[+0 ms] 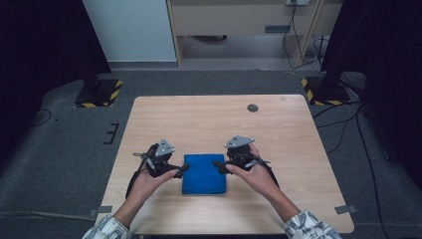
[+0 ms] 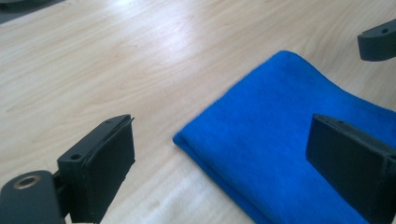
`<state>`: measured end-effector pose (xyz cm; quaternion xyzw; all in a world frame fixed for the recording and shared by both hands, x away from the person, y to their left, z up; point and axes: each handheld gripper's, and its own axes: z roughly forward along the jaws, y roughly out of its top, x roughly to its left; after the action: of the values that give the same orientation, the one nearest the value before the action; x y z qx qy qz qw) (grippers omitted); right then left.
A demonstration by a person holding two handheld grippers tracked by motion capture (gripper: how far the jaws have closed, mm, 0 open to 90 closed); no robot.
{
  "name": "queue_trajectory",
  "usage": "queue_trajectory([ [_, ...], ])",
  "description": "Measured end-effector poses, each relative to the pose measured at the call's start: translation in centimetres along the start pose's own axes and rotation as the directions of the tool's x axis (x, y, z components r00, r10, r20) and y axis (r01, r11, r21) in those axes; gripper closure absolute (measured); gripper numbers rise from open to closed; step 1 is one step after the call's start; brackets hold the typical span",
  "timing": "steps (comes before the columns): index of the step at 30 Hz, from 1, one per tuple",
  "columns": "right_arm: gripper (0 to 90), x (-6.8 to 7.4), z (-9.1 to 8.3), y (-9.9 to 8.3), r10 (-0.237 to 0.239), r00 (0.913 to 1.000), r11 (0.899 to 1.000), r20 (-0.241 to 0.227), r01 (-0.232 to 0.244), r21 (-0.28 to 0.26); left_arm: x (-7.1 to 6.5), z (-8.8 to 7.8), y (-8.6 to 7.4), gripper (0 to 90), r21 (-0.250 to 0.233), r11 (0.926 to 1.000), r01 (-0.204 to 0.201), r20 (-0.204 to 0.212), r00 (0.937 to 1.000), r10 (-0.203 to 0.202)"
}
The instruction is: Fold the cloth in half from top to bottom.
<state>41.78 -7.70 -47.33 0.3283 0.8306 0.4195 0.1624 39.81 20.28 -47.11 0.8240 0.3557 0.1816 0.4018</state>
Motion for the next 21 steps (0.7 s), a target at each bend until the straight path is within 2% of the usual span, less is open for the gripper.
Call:
queue_trajectory([
  [4, 8.8, -0.8, -0.3, 0.9, 0.008, 0.9999, 1.000, 0.013, -0.007, -0.017, 0.4, 0.5, 0.5, 7.0, -0.004, 1.0000, 0.006, -0.001, 1.0000, -0.006],
  [8, 8.8, -1.6, -0.7, 1.4, 0.019, 0.9995, 1.000, 0.027, -0.018, -0.026, 0.9, 0.6, 0.4, 6.5, -0.013, 0.9995, 0.029, -0.001, 0.9996, -0.029],
  [11, 8.8, -2.1, -1.1, 1.5, 0.027, 0.9990, 0.999, 0.035, -0.026, -0.031, 1.1, 0.5, 0.0, 5.9, -0.005, 0.9998, 0.021, -0.007, 0.9998, -0.021],
  [21, 8.7, -3.7, -2.3, 1.3, 0.053, 0.9965, 0.998, 0.064, -0.051, -0.045, 2.6, 0.0, -0.9, 5.8, -0.017, 0.9980, 0.061, -0.030, 0.9976, -0.062],
])
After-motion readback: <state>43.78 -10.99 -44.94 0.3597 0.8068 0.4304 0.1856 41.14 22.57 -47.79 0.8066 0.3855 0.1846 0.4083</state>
